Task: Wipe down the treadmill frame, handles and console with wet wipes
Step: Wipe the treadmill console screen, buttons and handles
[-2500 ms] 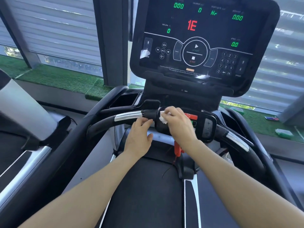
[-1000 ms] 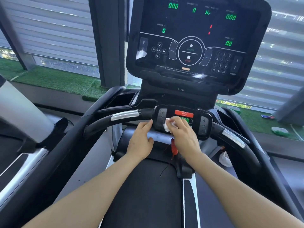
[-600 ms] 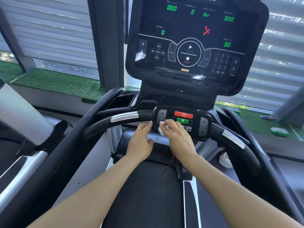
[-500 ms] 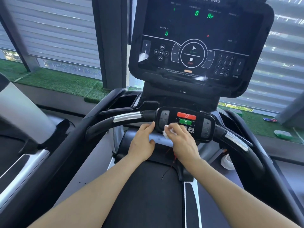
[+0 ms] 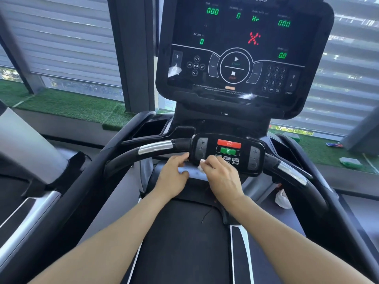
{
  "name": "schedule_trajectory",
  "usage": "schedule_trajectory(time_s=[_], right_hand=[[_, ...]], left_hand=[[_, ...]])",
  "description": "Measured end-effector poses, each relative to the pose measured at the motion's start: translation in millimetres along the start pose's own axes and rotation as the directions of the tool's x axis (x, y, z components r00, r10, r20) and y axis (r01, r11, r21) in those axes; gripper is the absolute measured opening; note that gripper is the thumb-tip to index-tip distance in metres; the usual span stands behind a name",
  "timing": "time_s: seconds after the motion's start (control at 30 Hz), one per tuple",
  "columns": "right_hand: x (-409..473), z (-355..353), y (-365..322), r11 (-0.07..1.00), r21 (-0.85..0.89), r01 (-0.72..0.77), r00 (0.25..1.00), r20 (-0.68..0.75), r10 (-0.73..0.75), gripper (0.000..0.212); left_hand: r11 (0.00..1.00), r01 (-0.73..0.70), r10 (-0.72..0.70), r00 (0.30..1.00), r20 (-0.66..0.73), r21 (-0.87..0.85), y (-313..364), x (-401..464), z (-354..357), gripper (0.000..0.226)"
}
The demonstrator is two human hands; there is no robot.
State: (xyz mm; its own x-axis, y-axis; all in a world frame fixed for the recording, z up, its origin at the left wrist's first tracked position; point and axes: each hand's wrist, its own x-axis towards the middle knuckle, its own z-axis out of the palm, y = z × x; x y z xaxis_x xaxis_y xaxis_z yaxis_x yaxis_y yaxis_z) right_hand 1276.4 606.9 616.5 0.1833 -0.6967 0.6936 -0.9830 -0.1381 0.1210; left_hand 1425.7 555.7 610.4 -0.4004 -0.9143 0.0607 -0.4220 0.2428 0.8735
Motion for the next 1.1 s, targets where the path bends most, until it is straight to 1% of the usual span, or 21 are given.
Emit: schedule_trajectory(time_s=[0.13, 0.3, 0.37, 0.5, 0.6, 0.67, 0.7, 0.77, 0.8, 0.87, 1.0, 1.1], right_hand=[[20, 11, -22, 1.0, 0.029, -0.005, 1.0, 0.021, 0.004, 0.025], [-3, -1, 2, 1.0, 0.013, -0.016, 0.998, 0.056, 0.015, 0.022], [-5, -5, 7, 0.999, 0.005, -0.038, 0.997, 0.073, 0.037, 0.026], [15, 0, -14, 0.995, 0.073, -0.073, 0.99, 0.127, 0.063, 0.035], [21, 0, -16, 0.989, 0.135, -0.065, 0.986, 0.16, 0.043, 0.031], [9, -4, -4, 0.988, 0.136, -0.076, 0.986, 0.154, 0.055, 0.025], [2, -6, 3, 0.988, 0.128, -0.09, 0.988, 0.138, 0.072, 0.026], [-8, -11, 10, 0.987, 0.114, -0.114, 0.988, 0.12, 0.1, 0.034], [-8, -12, 9, 0.985, 0.118, -0.123, 0.987, 0.12, 0.109, 0.035], [0, -10, 1, 0.982, 0.135, -0.129, 0.983, 0.15, 0.109, 0.031], [17, 1, -12, 0.982, 0.159, -0.099, 0.974, 0.217, 0.063, 0.038], [7, -3, -4, 0.989, 0.129, -0.071, 0.976, 0.215, 0.042, 0.033]], left_hand=[[0.999, 0.033, -0.034, 0.999, -0.009, -0.026, 0, -1, -3, 0.054], [0.999, 0.015, -0.015, 1.0, -0.026, 0.029, 6, -3, -2, 0.054], [1.0, 0.023, -0.023, 0.999, -0.033, 0.008, 9, -5, -1, 0.054], [0.999, 0.048, -0.049, 0.998, -0.032, -0.011, 10, -4, -1, 0.053], [0.999, 0.052, -0.052, 0.998, -0.027, -0.001, 13, -2, -2, 0.052], [0.999, 0.046, -0.046, 0.998, -0.029, -0.003, 15, -3, -1, 0.052], [0.999, 0.052, -0.052, 0.998, -0.034, -0.007, 16, -4, -1, 0.052], [0.997, 0.068, -0.069, 0.997, -0.04, -0.028, 16, -5, 1, 0.053], [0.996, 0.074, -0.075, 0.996, -0.044, -0.044, 17, -6, 2, 0.053], [0.994, 0.086, -0.09, 0.995, -0.049, -0.069, 18, -8, 3, 0.053], [0.983, 0.118, -0.125, 0.991, -0.041, -0.144, 18, -8, 2, 0.053], [0.963, 0.135, -0.143, 0.99, -0.017, -0.235, 19, -10, 1, 0.052]])
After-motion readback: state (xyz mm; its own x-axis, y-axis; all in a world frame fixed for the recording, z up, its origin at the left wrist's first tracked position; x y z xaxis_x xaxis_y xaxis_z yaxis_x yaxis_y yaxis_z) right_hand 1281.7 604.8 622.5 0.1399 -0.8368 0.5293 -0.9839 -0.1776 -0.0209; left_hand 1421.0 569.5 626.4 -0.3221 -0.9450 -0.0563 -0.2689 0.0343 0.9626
